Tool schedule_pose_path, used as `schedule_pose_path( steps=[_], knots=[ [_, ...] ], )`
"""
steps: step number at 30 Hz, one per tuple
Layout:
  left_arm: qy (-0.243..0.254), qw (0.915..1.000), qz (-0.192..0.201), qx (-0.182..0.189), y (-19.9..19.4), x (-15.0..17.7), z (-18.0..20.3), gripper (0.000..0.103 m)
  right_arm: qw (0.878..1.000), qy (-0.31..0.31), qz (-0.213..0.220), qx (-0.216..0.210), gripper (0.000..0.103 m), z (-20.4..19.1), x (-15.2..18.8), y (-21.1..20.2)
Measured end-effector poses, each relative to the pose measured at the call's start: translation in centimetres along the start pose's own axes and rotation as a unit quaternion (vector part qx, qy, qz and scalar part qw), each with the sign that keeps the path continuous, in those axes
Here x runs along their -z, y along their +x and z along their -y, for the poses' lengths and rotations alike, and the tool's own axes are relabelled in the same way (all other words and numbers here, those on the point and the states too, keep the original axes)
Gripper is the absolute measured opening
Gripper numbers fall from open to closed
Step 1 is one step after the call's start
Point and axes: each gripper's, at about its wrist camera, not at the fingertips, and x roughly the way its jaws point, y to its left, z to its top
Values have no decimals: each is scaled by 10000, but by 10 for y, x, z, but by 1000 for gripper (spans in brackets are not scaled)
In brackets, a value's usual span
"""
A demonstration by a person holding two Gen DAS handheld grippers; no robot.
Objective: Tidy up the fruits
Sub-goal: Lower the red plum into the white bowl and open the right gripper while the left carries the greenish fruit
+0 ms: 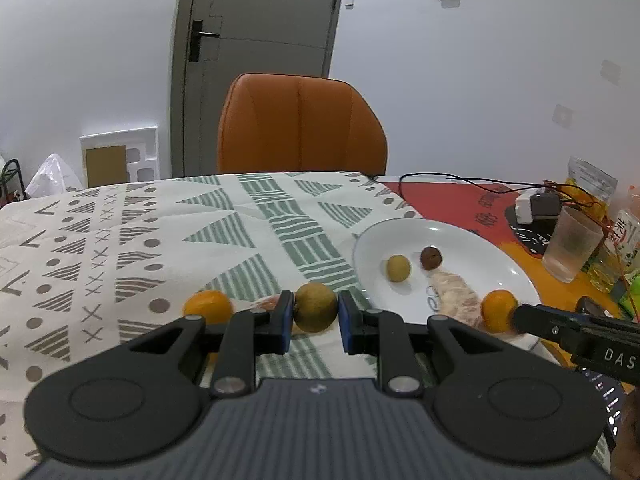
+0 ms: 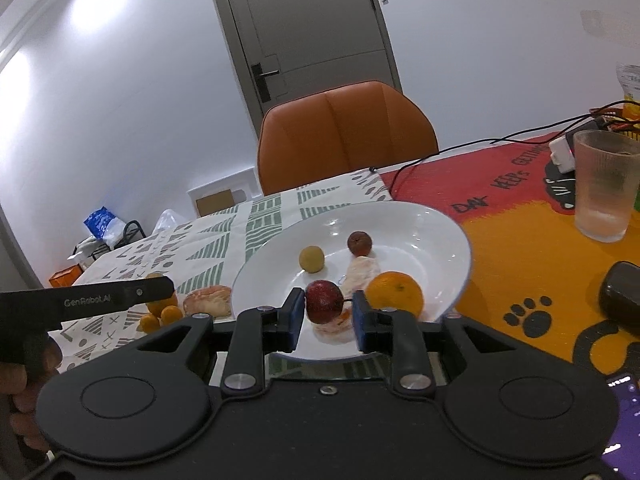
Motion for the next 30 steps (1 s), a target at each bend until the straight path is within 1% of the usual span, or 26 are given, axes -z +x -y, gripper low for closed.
schedule_pose_path(
  steps=[2,11,17,29,30],
  knots=[
    [51,10000,4,31,1,-1,6,22,9999,8,96,43,49,3,1,-5],
    [272,9995,12,170,6,-4,32,22,9997,221,121,77,50,23,4,-12],
    [401,9989,-10,222,12,-6,44,22,9995,284,103,37,50,28,7,-9],
    [589,9974,-58,398,25,-11,63,22,9993,329,149,135,50,37,7,-12],
    [604,9974,-43,393,25,-11,64,23,9993,329,144,139,50,37,7,-12]
  ],
)
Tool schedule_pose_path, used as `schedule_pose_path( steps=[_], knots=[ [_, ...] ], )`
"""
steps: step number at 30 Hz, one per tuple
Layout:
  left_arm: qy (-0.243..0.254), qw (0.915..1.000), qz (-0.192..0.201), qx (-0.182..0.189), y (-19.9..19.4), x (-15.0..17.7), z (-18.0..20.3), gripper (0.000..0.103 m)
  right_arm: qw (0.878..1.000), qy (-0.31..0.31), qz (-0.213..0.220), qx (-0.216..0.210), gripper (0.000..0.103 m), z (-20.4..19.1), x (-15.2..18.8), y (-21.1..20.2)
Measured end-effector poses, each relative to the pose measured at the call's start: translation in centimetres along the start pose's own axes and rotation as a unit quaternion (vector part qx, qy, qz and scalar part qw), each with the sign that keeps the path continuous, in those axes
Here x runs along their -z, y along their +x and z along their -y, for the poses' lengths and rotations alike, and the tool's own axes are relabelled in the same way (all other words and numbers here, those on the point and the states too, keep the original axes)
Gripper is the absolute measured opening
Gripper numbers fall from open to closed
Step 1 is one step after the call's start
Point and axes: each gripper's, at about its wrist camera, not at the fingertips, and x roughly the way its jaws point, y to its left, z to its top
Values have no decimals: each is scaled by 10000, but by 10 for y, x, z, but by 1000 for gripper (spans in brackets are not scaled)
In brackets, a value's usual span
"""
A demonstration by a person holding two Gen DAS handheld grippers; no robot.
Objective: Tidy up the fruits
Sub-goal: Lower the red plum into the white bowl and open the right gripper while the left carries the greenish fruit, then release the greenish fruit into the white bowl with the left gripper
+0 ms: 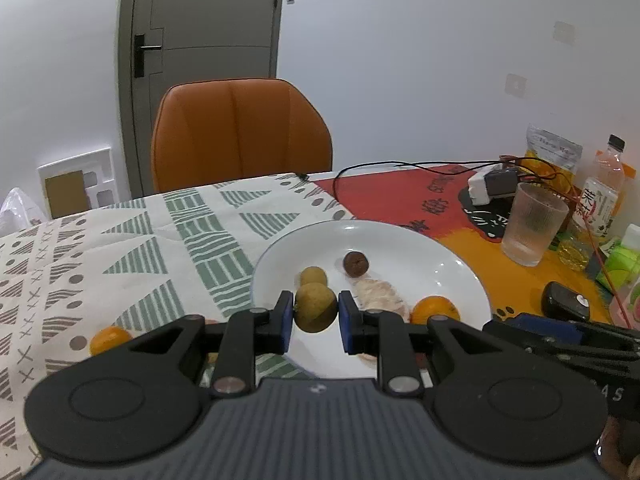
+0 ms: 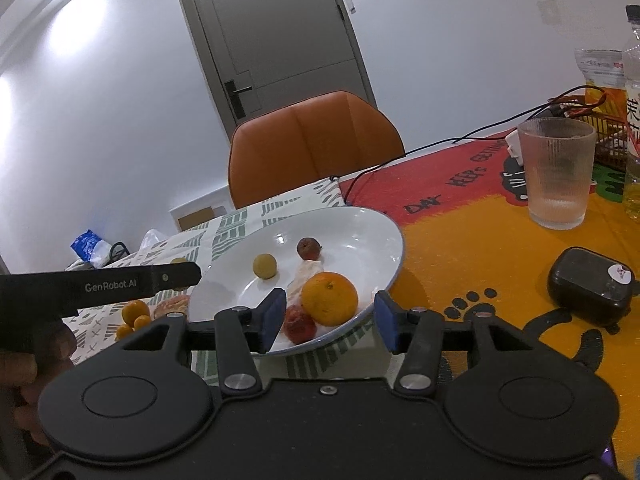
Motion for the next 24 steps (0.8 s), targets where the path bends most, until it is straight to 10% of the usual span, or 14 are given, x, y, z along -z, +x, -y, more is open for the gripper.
schedule_pose_path(
  steps=[15,24],
  knots=[
    [-238,9984,1,-512,-19,5,-39,64,9996,-149,-79,-217,53,-25,1,13],
    [-514,9953,58,-817,-39,12,-78,70,9981,-391,-163,-442,59,-58,2,21]
  ],
)
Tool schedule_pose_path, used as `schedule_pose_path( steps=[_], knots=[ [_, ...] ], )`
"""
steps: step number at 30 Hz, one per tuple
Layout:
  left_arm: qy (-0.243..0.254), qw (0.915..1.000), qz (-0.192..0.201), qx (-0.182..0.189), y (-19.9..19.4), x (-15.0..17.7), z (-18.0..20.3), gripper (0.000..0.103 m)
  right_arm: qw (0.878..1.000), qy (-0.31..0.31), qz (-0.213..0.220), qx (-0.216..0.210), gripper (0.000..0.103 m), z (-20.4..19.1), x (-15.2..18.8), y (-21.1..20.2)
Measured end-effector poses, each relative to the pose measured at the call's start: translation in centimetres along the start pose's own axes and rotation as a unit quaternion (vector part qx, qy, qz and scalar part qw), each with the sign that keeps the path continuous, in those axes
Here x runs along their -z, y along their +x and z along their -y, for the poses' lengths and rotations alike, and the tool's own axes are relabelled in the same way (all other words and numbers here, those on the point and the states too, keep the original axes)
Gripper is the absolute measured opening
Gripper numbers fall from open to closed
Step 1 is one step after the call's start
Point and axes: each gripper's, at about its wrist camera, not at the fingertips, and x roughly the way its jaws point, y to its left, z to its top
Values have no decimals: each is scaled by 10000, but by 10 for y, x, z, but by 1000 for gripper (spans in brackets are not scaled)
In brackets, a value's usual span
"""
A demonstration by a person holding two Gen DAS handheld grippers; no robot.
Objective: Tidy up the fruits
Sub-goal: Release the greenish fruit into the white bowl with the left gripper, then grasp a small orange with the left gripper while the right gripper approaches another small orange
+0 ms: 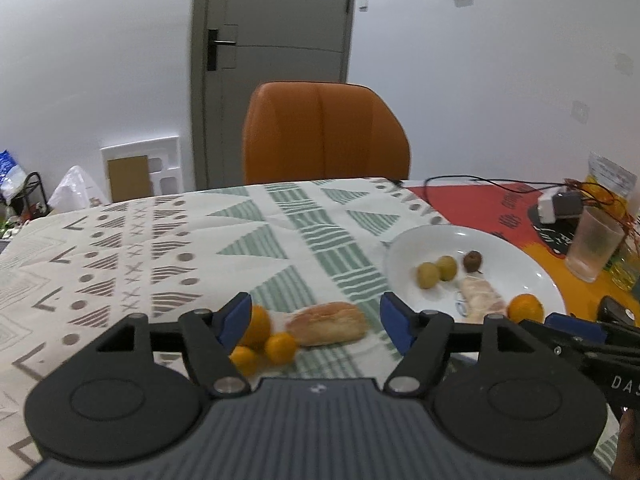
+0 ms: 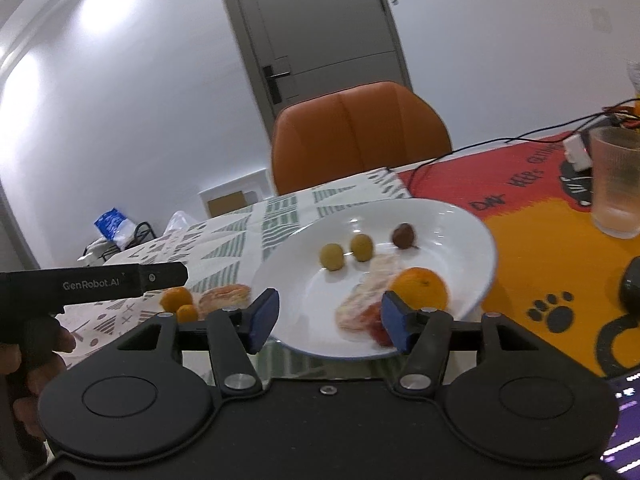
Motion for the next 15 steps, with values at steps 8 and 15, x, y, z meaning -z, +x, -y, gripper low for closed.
schedule_pose_path(
  steps=[8,15],
  knots=[
    [-196,9996,25,-202,-9,4,-29,75,9996,-187,-87,-172,59,-26,-1,9],
    [-346,9988,-7,-348,-12,10,-51,75,9988,-317,-209,-319,59,-45,3,20]
  ],
)
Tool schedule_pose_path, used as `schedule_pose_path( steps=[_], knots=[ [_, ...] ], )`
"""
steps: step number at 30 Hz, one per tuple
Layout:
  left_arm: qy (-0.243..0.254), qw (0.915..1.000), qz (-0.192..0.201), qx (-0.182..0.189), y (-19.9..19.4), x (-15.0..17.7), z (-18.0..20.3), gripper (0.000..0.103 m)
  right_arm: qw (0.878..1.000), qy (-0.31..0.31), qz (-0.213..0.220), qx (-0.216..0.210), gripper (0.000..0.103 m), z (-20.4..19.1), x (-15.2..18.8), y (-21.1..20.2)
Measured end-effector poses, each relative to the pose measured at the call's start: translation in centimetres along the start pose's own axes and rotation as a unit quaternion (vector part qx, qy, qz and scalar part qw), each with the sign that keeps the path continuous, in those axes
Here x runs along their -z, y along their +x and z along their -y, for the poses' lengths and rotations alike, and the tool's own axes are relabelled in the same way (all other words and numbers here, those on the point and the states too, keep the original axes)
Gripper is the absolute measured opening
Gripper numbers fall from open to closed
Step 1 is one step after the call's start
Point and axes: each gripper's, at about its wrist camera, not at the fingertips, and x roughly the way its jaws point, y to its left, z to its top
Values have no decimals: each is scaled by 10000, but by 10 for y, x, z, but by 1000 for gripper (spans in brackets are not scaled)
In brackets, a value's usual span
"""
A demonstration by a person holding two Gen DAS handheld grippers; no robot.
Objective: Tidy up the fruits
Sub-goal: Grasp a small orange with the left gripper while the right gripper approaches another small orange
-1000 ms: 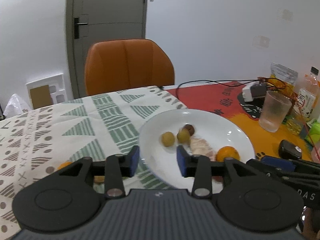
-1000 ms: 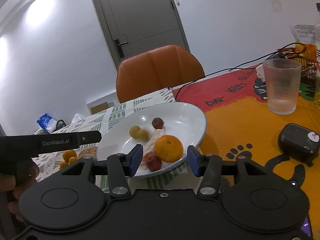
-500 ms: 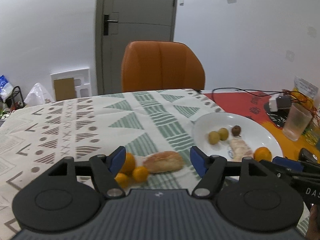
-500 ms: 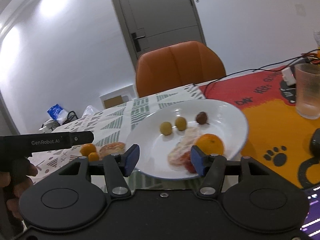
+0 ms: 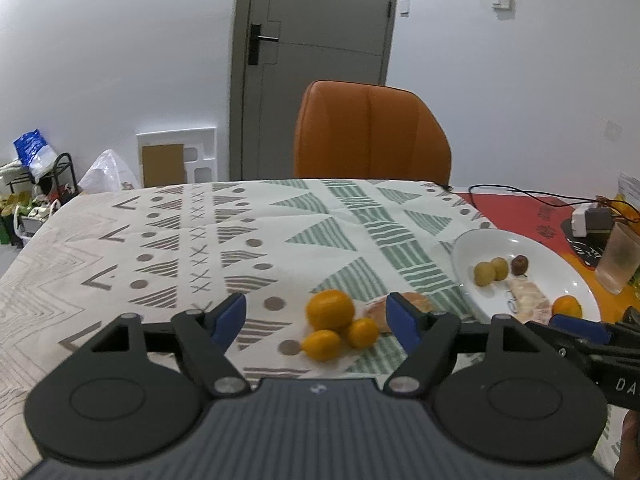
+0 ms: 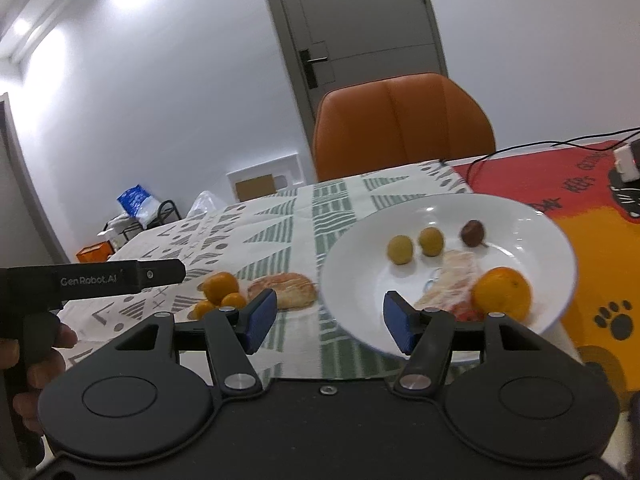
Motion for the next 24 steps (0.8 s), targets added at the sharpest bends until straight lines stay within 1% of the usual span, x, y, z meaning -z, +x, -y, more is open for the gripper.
schedule_pose_path(
  steps=[8,13,17,24],
  knots=[
    [-167,9998,-69,-89,4,6,-20,75,9998,-152,-101,-104,59,-15,-2,13],
    [-252,9996,-119,-76,8,10,-30,75,9995,-217,-187,-141,59,-22,-2,23],
    [-333,9993,-178,-12,14,13,-35,75,9991,-271,-247,-193,59,-27,-1,30],
    [-370,9989,-252,155,26,18,-33,75,9985,-358,-338,-251,59,-35,-2,43]
  ],
)
